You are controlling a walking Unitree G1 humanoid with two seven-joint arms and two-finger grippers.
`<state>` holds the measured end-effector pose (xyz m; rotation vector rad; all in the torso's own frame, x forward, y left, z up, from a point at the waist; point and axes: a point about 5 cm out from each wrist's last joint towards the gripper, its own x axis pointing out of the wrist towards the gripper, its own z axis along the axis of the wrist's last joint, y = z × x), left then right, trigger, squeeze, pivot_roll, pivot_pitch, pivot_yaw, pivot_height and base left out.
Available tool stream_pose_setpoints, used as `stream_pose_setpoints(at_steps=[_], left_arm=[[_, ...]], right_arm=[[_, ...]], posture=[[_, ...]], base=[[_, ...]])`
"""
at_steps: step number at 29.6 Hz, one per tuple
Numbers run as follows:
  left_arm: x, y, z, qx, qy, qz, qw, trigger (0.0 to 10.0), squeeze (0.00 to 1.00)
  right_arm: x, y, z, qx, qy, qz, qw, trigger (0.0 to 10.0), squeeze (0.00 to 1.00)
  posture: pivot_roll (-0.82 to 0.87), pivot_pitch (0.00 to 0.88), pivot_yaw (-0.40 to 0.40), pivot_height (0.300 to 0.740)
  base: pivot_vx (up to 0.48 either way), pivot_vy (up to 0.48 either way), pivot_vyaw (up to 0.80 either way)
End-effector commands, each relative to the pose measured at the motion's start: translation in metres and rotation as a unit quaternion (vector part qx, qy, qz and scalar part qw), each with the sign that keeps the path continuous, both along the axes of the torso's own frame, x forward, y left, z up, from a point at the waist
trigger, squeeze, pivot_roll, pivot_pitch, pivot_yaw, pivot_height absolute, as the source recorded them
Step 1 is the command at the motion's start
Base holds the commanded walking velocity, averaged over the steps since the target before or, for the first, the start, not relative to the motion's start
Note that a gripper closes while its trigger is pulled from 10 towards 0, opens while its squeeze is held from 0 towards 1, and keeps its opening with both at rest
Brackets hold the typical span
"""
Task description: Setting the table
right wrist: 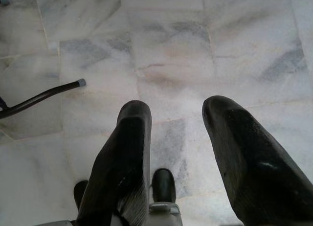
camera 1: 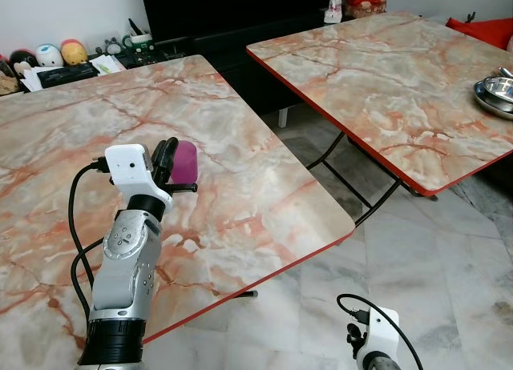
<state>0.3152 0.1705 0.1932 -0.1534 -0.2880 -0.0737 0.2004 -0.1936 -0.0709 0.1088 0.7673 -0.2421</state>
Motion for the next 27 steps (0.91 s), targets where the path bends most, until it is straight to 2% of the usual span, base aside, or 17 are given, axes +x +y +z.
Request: stream_pose_setpoints(at_steps=[1, 9, 27], left_arm=[[-0.0003, -0.0002, -0.0003, 0.005, 0.002, -0.002, 1.0, 10.0, 0.0], [-0.0002, 0.0012, -0.0025, 0.012, 0.006, 0.003, 1.0, 10.0, 0.0], [-0.0007, 0.0029, 0.0005, 0.006, -0.005, 0.016, 1.0, 10.0, 0.0]], right_arm=[[-0.0003, 0.0004, -0.0004, -0.002, 0.003, 0.004, 1.0, 10.0, 0.0], [-0.0005, 0.0009, -0.0007, -0.003, 0.005, 0.011, 1.0, 10.0, 0.0], [0.0001, -0.0015, -0.0001, -0.002, 0.004, 0.011, 1.0, 10.0, 0.0]], posture=[[0.15, 0.042, 0.015, 0.74], [0.15, 0.024, 0.014, 0.74], [0.15, 0.045, 0.007, 0.74]], base=[[0.0, 0.0, 0.0], [0.0, 0.0, 0.0], [0.287, 0.0, 0.0]])
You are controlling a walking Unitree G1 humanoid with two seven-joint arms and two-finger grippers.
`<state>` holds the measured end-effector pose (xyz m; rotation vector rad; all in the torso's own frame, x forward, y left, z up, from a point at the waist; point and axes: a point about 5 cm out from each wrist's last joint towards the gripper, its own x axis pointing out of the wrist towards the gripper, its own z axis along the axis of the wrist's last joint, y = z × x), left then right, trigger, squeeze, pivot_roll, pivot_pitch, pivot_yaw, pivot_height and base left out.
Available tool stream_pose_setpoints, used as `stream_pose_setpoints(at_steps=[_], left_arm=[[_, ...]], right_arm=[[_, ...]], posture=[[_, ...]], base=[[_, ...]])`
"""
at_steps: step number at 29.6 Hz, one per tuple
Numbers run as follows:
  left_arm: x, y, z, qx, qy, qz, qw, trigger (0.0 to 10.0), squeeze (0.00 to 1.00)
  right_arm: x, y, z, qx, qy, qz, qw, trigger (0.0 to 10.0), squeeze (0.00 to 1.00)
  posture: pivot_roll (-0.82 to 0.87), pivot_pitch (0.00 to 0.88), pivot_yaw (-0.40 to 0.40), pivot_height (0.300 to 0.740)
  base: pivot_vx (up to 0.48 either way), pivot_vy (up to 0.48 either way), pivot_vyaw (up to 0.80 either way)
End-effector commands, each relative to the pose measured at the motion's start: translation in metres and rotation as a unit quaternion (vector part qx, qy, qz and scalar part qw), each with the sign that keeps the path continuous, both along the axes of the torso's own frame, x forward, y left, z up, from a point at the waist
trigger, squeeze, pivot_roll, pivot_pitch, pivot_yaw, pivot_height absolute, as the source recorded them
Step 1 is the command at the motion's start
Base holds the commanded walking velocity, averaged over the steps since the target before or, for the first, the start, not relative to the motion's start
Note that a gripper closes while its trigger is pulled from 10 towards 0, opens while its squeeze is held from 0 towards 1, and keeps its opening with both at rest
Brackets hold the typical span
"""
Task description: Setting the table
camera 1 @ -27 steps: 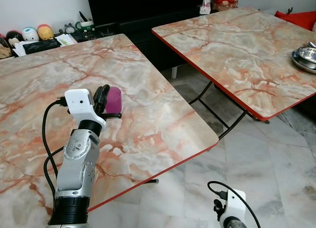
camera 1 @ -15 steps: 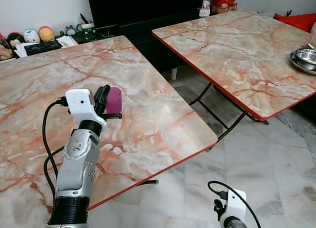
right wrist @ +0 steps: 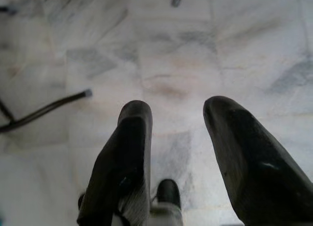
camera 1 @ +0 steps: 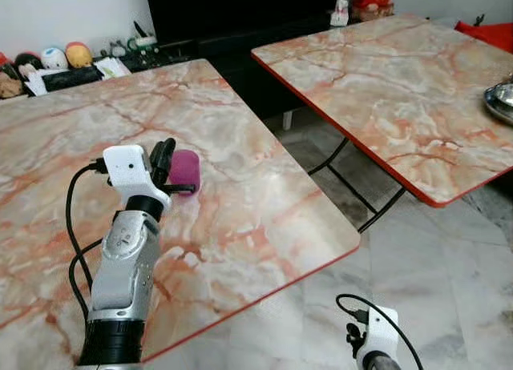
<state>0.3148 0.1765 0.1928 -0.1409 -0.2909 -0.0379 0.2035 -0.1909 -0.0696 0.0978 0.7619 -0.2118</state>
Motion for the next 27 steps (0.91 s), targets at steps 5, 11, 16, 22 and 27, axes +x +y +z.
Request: stream_pose_setpoints(at_steps=[5, 11, 16, 22, 27], left_arm=[[-0.001, -0.004, 0.002, 0.001, -0.008, -0.01, 1.0, 10.0, 0.0], [-0.001, -0.004, 0.005, 0.006, -0.01, -0.007, 1.0, 10.0, 0.0], [0.002, 0.002, 0.008, 0.006, -0.001, 0.016, 1.0, 10.0, 0.0], [0.014, 0.022, 0.009, -0.015, 0.071, 0.105, 0.992, 10.0, 0.0], [0.024, 0.027, 0.018, 0.008, 0.139, 0.125, 0.982, 10.0, 0.0]], right_arm=[[-0.003, -0.004, -0.001, -0.002, 0.008, -0.002, 1.0, 10.0, 0.0], [-0.003, -0.004, -0.002, -0.002, 0.009, 0.001, 1.0, 10.0, 0.0], [-0.003, -0.004, -0.002, -0.003, 0.011, 0.006, 1.0, 10.0, 0.0], [-0.003, -0.004, -0.002, -0.004, 0.012, 0.01, 1.0, 10.0, 0.0], [-0.003, -0.004, -0.002, -0.006, 0.013, 0.015, 1.0, 10.0, 0.0]], posture=[[0.15, 0.049, 0.006, 0.74], [0.15, 0.05, 0.008, 0.74], [0.15, 0.052, 0.008, 0.74], [0.15, 0.053, 0.009, 0.74], [0.15, 0.052, 0.01, 0.74]], base=[[0.051, 0.0, 0.0], [0.0, 0.0, 0.0], [0.0, 0.0, 0.0], [0.0, 0.0, 0.0], [0.0, 0.0, 0.0]])
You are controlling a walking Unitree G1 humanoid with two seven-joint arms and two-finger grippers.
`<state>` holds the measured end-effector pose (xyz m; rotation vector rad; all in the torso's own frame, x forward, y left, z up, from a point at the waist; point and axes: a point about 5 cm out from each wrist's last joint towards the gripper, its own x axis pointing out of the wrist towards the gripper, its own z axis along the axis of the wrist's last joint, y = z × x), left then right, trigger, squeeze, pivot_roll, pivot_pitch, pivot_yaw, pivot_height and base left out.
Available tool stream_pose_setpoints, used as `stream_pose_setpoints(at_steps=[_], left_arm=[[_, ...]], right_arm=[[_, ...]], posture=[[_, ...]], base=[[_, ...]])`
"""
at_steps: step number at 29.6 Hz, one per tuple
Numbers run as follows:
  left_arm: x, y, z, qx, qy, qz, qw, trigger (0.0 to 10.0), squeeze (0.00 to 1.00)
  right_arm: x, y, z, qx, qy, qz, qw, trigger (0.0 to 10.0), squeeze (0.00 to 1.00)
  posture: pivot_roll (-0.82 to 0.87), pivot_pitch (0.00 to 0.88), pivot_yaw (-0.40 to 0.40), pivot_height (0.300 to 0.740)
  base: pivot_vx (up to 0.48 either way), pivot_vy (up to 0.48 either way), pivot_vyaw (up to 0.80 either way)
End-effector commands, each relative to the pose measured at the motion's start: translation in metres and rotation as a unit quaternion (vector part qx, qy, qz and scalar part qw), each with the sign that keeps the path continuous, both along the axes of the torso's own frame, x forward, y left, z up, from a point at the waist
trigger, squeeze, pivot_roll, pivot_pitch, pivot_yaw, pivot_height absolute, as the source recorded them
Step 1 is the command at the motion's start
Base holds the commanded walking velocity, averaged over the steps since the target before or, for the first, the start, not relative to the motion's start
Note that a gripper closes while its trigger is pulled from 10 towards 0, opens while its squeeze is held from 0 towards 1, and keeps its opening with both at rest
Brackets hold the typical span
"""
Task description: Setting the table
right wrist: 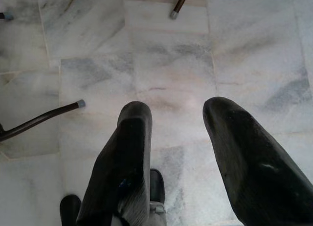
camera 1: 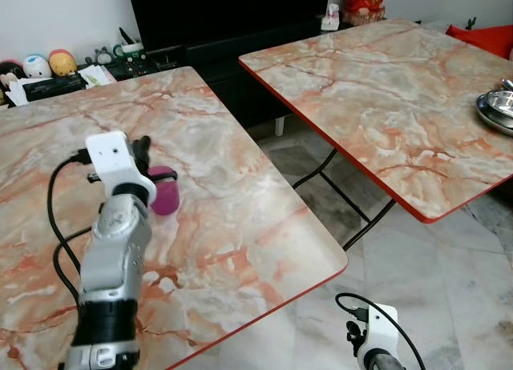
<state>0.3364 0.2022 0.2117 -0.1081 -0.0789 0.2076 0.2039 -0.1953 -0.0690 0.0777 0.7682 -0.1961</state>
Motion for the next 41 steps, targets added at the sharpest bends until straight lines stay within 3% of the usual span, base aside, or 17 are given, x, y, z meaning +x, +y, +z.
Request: stream_pose_setpoints(at_steps=[1, 3, 6, 13, 15, 21, 30, 31, 32, 33, 34, 35, 36, 37, 41], left_arm=[[0.003, 0.003, 0.0, 0.002, 0.034, 0.016, 0.999, 10.0, 0.0], [0.003, 0.006, 0.001, -0.004, 0.046, 0.026, 0.999, 10.0, 0.0], [0.001, 0.009, -0.002, -0.032, 0.089, 0.038, 0.995, 10.0, 1.0], [0.0, 0.005, 0.0, -0.03, 0.121, 0.016, 0.992, 10.0, 1.0], [0.0, 0.006, -0.007, -0.028, 0.138, 0.018, 0.99, 10.0, 0.0], [-0.003, 0.003, -0.015, -0.046, 0.168, 0.017, 0.985, 10.0, 0.0], [-0.007, 0.019, -0.015, -0.042, 0.15, 0.075, 0.985, 10.0, 0.0], [-0.007, 0.02, -0.014, -0.042, 0.147, 0.081, 0.985, 10.0, 0.83], [-0.007, 0.02, -0.014, -0.042, 0.147, 0.081, 0.985, 10.0, 0.83], [-0.008, 0.021, -0.015, -0.042, 0.149, 0.081, 0.985, 10.0, 1.0], [-0.008, 0.021, -0.015, -0.043, 0.151, 0.08, 0.984, 10.0, 1.0], [-0.008, 0.022, -0.017, -0.042, 0.155, 0.079, 0.984, 10.0, 0.73], [-0.008, 0.022, -0.018, -0.042, 0.157, 0.079, 0.984, 10.0, 0.73], [-0.009, 0.022, -0.02, -0.042, 0.161, 0.078, 0.983, 10.0, 0.0], [-0.01, 0.021, -0.022, -0.044, 0.163, 0.072, 0.983, 10.0, 0.0]], right_arm=[[-0.003, 0.001, -0.002, 0.0, 0.01, 0.004, 1.0, 10.0, 0.0], [-0.003, 0.001, -0.002, 0.0, 0.01, 0.004, 1.0, 10.0, 0.0], [-0.004, 0.001, -0.003, 0.001, 0.01, 0.004, 1.0, 10.0, 0.0], [-0.004, 0.002, -0.003, 0.001, 0.012, 0.006, 1.0, 10.0, 0.0], [-0.004, 0.002, -0.003, 0.001, 0.012, 0.007, 1.0, 10.0, 0.0], [-0.003, 0.001, -0.003, 0.001, 0.011, 0.008, 1.0, 10.0, 0.0], [-0.003, 0.001, -0.002, 0.0, 0.013, 0.01, 1.0, 10.0, 0.0], [-0.003, 0.001, -0.002, 0.0, 0.013, 0.011, 1.0, 10.0, 0.0], [-0.003, 0.001, -0.002, 0.0, 0.013, 0.011, 1.0, 10.0, 0.0], [-0.003, 0.0, -0.002, 0.0, 0.013, 0.011, 1.0, 10.0, 0.0], [-0.003, 0.0, -0.002, 0.0, 0.012, 0.011, 1.0, 10.0, 0.0], [-0.003, 0.0, -0.002, -0.001, 0.012, 0.012, 1.0, 10.0, 0.0], [-0.003, 0.0, -0.002, -0.001, 0.013, 0.012, 1.0, 10.0, 0.0], [-0.003, 0.0, -0.002, -0.002, 0.013, 0.012, 1.0, 10.0, 0.0], [-0.003, 0.0, -0.002, -0.002, 0.013, 0.011, 1.0, 10.0, 0.0]], posture=[[0.15, 0.052, 0.01, 0.74], [0.14, 0.048, 0.013, 0.74], [0.14, 0.041, 0.013, 0.74], [0.15, 0.035, 0.013, 0.74], [0.15, 0.038, 0.014, 0.74], [0.15, 0.048, 0.012, 0.74], [0.15, 0.057, 0.008, 0.74], [0.15, 0.058, 0.007, 0.74], [0.15, 0.058, 0.007, 0.74], [0.15, 0.058, 0.007, 0.74], [0.15, 0.057, 0.006, 0.74], [0.15, 0.057, 0.006, 0.74], [0.15, 0.057, 0.006, 0.74], [0.15, 0.057, 0.006, 0.74], [0.15, 0.058, 0.007, 0.74]], base=[[0.0, 0.0, 0.0], [0.0, 0.0, 0.0], [0.0, 0.0, 0.0], [0.0, 0.0, 0.0], [0.0, 0.0, 0.0], [0.0, 0.0, 0.0], [0.0, 0.0, 0.0], [0.0, 0.0, 0.0], [0.0, 0.0, 0.0], [0.0, 0.0, 0.0], [0.0, 0.0, 0.0], [0.0, 0.0, 0.0], [0.0, 0.0, 0.0], [0.0, 0.0, 0.0], [0.0, 0.0, 0.0]])
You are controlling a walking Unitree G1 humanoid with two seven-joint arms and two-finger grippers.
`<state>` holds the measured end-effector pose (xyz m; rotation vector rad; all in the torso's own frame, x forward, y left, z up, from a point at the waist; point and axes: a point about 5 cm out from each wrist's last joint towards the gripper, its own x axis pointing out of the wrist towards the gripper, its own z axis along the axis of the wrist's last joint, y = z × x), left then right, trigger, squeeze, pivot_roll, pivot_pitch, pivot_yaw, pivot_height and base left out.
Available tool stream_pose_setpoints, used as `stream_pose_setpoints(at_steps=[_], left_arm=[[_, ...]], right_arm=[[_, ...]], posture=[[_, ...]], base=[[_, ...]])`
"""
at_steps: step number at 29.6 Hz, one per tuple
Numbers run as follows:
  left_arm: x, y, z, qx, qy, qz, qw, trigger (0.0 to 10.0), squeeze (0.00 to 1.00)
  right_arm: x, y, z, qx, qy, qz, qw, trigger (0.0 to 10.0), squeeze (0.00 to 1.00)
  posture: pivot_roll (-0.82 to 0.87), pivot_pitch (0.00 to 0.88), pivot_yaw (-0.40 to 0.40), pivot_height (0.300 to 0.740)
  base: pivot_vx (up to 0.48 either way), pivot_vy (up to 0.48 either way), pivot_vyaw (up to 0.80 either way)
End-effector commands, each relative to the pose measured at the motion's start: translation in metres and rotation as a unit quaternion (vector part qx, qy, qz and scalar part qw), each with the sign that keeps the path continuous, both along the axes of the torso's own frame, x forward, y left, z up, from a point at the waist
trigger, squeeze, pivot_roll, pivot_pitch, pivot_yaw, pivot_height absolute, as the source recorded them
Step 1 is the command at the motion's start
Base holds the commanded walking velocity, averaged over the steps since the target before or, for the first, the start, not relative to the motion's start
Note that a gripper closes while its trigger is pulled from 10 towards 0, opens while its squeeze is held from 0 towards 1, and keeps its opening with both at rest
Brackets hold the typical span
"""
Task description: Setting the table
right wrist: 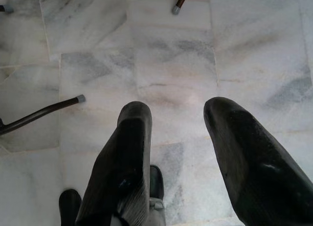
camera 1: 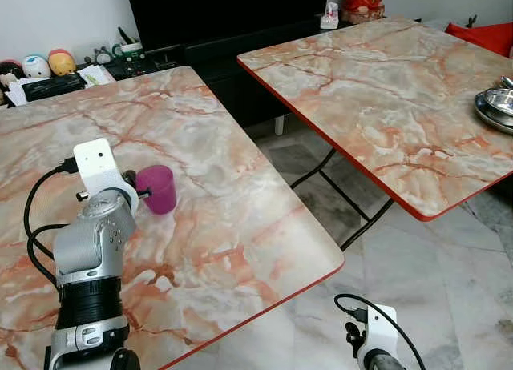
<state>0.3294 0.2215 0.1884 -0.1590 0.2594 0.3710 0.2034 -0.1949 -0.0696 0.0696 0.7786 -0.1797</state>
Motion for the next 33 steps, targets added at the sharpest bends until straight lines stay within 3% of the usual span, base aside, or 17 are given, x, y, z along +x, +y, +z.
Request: stream_pose_setpoints(at_steps=[1, 9, 14, 18, 33], left_arm=[[-0.003, 0.0, 0.001, 0.005, -0.003, -0.007, 1.0, 10.0, 0.0], [-0.002, -0.004, 0.005, 0.003, -0.016, -0.015, 1.0, 10.0, 0.0], [-0.002, 0.0, 0.014, -0.003, -0.048, -0.002, 0.999, 10.0, 0.0], [-0.002, -0.003, 0.014, 0.028, -0.038, -0.023, 0.999, 10.0, 0.0], [-0.004, -0.008, 0.006, 0.032, -0.02, -0.052, 0.998, 10.0, 0.0]], right_arm=[[-0.002, 0.0, -0.002, -0.001, 0.008, 0.003, 1.0, 10.0, 0.0], [-0.002, 0.0, -0.002, 0.0, 0.008, 0.004, 1.0, 10.0, 0.0], [-0.002, 0.0, -0.002, 0.0, 0.008, 0.004, 1.0, 10.0, 0.0], [-0.002, 0.0, -0.001, 0.001, 0.008, 0.005, 1.0, 10.0, 0.0], [-0.002, 0.0, -0.001, 0.002, 0.008, 0.007, 1.0, 10.0, 0.0]], posture=[[0.15, 0.058, 0.006, 0.74], [0.15, 0.061, 0.008, 0.74], [0.15, 0.061, 0.008, 0.74], [0.15, 0.06, 0.008, 0.74], [0.16, 0.061, 0.007, 0.74]], base=[[0.0, 0.0, 0.0], [0.0, 0.0, 0.0], [0.0, 0.0, 0.0], [0.0, 0.0, 0.0], [0.0, 0.0, 0.0]])
